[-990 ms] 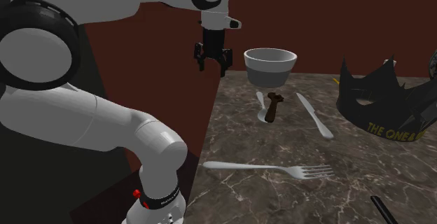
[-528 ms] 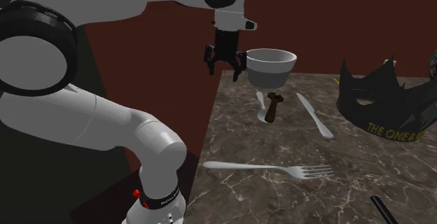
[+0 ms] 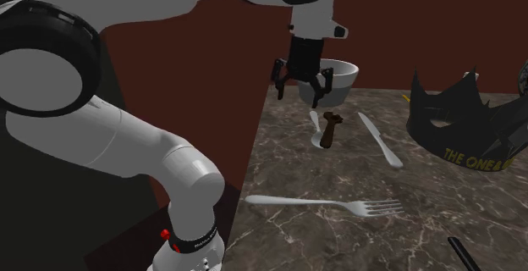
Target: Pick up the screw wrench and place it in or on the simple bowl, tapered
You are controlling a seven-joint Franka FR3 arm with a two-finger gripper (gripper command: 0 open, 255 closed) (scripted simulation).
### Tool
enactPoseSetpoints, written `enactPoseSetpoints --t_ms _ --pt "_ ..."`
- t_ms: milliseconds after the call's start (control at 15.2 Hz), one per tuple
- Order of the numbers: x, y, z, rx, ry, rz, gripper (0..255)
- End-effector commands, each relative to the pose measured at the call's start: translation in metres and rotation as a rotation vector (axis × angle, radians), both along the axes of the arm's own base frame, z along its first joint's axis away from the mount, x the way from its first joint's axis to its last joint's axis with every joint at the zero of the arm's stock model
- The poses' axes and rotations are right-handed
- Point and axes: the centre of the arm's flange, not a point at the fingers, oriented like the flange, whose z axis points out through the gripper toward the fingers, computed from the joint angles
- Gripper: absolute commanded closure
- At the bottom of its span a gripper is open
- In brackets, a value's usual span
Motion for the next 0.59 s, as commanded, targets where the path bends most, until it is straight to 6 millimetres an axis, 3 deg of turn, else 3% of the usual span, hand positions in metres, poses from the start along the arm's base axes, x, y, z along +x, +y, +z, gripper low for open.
enactPoseSetpoints --t_ms 0,396,528 --pt "0.001 -0.027 0.000 -0.003 0.011 0.019 0" --pt "0.005 -0.103 0.004 -0.010 0.042 0.068 0" --pt "0.003 -0.102 -0.006 -0.010 0.042 0.068 0"
